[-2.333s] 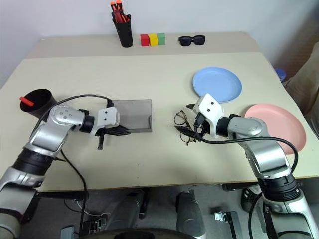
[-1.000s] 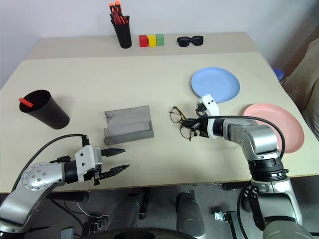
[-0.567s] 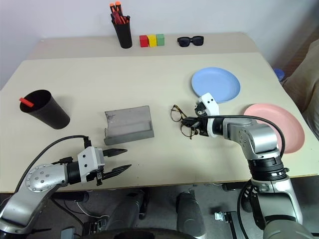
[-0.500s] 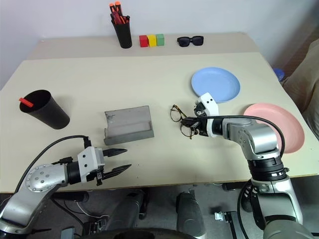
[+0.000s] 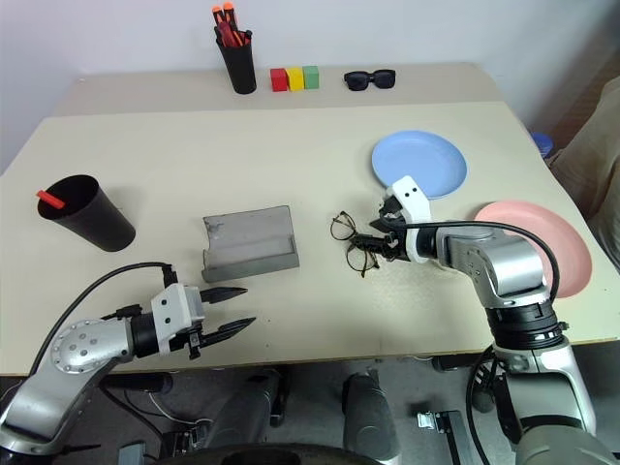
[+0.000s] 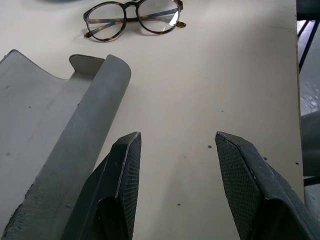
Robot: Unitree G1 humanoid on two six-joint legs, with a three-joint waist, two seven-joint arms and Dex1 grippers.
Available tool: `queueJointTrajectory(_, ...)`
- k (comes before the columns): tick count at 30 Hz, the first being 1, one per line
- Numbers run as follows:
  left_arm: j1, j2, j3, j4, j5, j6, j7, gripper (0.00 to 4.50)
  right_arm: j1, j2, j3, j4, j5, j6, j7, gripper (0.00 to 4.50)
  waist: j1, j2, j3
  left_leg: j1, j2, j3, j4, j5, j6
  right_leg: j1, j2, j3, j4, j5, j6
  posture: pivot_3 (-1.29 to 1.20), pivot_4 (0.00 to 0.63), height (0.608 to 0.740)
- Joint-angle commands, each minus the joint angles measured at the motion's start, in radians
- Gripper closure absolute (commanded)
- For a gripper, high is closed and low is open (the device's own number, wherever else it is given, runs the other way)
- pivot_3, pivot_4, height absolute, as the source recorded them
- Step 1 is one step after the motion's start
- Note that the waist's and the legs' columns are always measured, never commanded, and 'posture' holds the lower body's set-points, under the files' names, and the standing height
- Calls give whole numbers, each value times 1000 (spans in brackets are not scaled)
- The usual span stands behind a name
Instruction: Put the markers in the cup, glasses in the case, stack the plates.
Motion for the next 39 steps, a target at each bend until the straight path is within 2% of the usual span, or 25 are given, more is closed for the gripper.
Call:
queueJointTrajectory(1,-7,-6,-9,-23,-6,-4,9,2112,-33,-5,2,-2,-5,-14,5,1039,0,0,0,0,0,0,0,0,0,0,0,0,0,0,0,0,150,740)
queueJointTrajectory(10,-8,-12,-20,-5,5,-20,9,2112,-40,15,24,36,-13,-12,6,1039,0,0,0,0,0,0,0,0,0,0,0,0,0,0,0,0,150,740)
queueJointTrajectory(13,-8,-11,-23,-4,4,-21,11,2112,-43,25,28,55,-18,-10,-1,1883,0,0,0,0,0,0,0,0,0,0,0,0,0,0,0,0,150,740)
queueJointTrajectory(17,-3,-9,-26,-10,3,-21,16,2112,-52,38,22,67,-17,-3,-7,3911,-1,0,0,0,0,0,0,0,0,0,0,0,0,0,0,0,150,740)
queueJointTrajectory(18,-2,-8,-27,-13,3,-20,17,2112,-53,40,21,67,-17,-1,-8,4307,-1,0,0,0,0,0,0,0,0,0,0,0,0,0,0,0,150,740)
queueJointTrajectory(19,-1,-7,-27,-15,3,-19,18,2112,-54,42,20,68,-16,0,-8,4420,-1,0,0,0,0,0,0,0,0,0,0,0,0,0,0,0,150,740)
queueJointTrajectory(29,0,-6,-19,-10,9,-20,30,2112,-74,23,36,3,-22,-17,6,4420,-1,0,0,0,0,0,0,0,0,0,0,0,0,0,0,0,150,740)
queueJointTrajectory(35,31,-45,91,26,-7,-40,106,2112,-155,-1,142,-124,-68,-116,75,4420,-5,1,1,0,1,0,-1,0,0,-2,1,0,0,0,0,0,150,740)
queueJointTrajectory(39,97,-78,200,69,-68,-70,113,2112,-263,84,274,-157,-132,-217,91,4420,-10,1,1,0,1,0,-2,0,0,-2,1,0,0,0,0,0,150,740)
